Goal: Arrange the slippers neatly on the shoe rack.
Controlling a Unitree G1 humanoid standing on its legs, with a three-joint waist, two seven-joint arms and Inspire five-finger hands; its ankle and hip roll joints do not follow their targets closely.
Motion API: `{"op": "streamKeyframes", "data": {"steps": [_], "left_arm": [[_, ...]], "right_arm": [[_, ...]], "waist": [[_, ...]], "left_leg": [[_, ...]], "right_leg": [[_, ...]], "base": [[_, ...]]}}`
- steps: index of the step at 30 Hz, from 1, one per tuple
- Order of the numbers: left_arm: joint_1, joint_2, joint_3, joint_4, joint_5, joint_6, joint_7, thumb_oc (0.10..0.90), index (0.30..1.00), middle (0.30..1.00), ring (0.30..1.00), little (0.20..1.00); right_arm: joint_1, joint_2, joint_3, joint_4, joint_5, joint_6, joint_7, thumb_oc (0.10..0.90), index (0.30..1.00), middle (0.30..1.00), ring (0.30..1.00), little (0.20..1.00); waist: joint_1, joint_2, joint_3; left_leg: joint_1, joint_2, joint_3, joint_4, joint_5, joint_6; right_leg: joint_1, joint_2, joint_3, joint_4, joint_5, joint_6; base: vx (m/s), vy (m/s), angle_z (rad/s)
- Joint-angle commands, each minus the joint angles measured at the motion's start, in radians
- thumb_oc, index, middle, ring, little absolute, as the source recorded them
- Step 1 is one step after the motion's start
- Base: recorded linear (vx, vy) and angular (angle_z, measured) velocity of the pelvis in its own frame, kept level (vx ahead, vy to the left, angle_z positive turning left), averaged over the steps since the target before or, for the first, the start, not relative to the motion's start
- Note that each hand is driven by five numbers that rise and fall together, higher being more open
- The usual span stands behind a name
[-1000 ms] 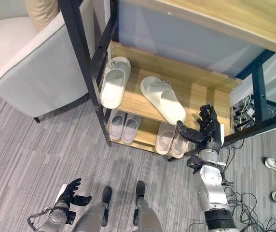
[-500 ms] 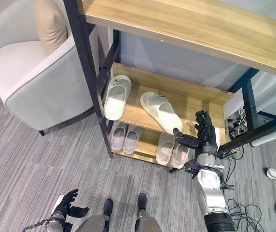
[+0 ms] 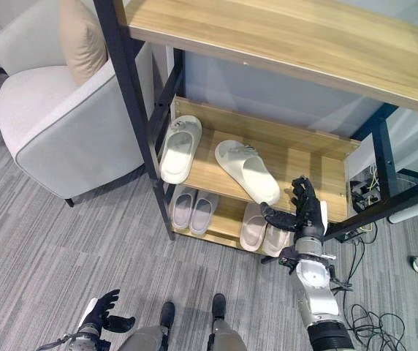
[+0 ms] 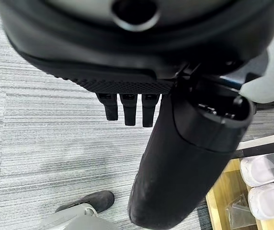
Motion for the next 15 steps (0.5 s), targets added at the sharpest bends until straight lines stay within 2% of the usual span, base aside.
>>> {"op": "streamKeyframes", "data": {"steps": [1,6,15], "left_arm": [[-0.012,0.007,-0.025,-0.009,0.038,-0.047,0.011,0.8,0.9,0.9,0.9,0.9],[-0.006,0.009,-0.016,-0.014,0.038,-0.046,0.002,0.8,0.9,0.9,0.9,0.9],[-0.007,0.005,-0.011,0.0,0.042,-0.044,0.002,0.8,0.9,0.9,0.9,0.9]], "right_arm": [[-0.095,-0.044,-0.015,-0.003,-0.02,-0.072,0.03,0.8,0.9,0.9,0.9,0.9],[-0.074,-0.04,0.021,-0.019,0.016,-0.068,0.089,0.8,0.9,0.9,0.9,0.9],[-0.086,-0.027,0.061,-0.075,0.023,-0.071,0.118,0.8,0.9,0.9,0.9,0.9]], "waist": [[0.025,0.038,-0.037],[0.023,0.038,-0.038],[0.026,0.038,-0.039]], "left_leg": [[0.113,0.041,0.032,-0.144,-0.051,-0.019],[0.117,0.042,0.033,-0.145,-0.051,-0.02],[0.116,0.041,0.03,-0.142,-0.05,-0.02]], "right_leg": [[0.065,-0.031,-0.024,0.079,-0.148,0.081],[0.067,-0.03,-0.023,0.08,-0.149,0.08],[0.065,-0.031,-0.022,0.084,-0.15,0.079]], "base": [[0.0,-0.01,0.07],[0.0,-0.001,0.01],[0.0,0.0,0.0]]}}
